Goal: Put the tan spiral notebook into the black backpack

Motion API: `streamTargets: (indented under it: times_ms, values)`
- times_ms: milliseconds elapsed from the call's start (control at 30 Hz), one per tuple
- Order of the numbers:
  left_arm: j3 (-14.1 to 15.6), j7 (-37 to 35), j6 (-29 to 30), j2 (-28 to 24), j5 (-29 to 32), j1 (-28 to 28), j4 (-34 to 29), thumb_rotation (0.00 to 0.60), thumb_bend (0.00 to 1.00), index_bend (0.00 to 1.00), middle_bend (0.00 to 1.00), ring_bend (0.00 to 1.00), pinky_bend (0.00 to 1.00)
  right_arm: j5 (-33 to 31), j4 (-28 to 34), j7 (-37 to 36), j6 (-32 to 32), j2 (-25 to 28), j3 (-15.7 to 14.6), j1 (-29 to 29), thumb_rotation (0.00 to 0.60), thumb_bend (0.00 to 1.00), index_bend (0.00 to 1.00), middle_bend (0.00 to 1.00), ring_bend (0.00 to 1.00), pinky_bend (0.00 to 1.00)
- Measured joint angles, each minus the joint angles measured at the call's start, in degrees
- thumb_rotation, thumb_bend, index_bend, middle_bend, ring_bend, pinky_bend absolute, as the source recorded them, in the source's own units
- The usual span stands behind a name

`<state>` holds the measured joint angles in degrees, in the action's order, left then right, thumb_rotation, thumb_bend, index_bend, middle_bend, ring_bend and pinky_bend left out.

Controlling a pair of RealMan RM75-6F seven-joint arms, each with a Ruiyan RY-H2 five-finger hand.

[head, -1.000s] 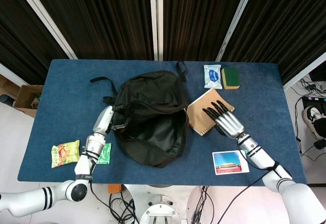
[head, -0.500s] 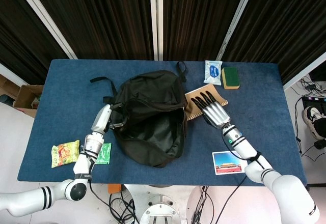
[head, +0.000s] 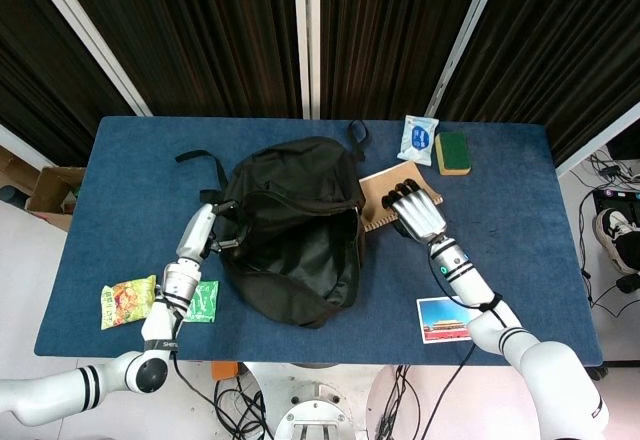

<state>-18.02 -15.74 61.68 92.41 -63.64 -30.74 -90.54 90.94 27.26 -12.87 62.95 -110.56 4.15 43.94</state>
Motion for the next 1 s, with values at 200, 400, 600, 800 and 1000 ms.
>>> streamTargets:
  times_ms: [200,400,600,800,1000]
  values:
    - [0.1,-0.2,0.3,-0.2,-0.4,0.1,0.1,0.600,0.46,0.57,0.59,0.50,0.39,-0.2,0.0,0.0,0.5,-0.1,-0.3,-0.2,0.600,0.42,0.59,0.58,0.41,0.36]
    - [0.3,0.2,0.3,-0.3,-0.5,0.1,0.1,0.600,0.46,0.57,0.59,0.49,0.39,0.9,0.1,-0.2,4.4,0.8,-2.1,-2.5,0.600,0.49,0.74,0.68,0.53,0.41]
    - [0.5,1.6,0.1,-0.9,-0.8,-0.2,-0.4,0.600,0.46,0.57,0.58,0.49,0.39,3.0,0.5,-0.8,12.7,2.8,-3.9,-5.8,0.600,0.58,0.87,0.76,0.61,0.45]
    - [0.3,4.2,-0.9,-2.6,0.1,-0.9,-1.7,0.600,0.46,0.56,0.58,0.49,0.39,5.6,1.9,-1.4,26.3,6.7,-5.2,-9.6,0.600,0.61,0.92,0.81,0.65,0.48]
    - [-1.1,6.0,-3.3,-5.0,2.6,-2.5,-4.1,0.600,0.46,0.56,0.58,0.49,0.39,9.0,8.1,0.0,40.4,13.7,-5.5,-12.4,0.600,0.61,0.94,0.81,0.66,0.50]
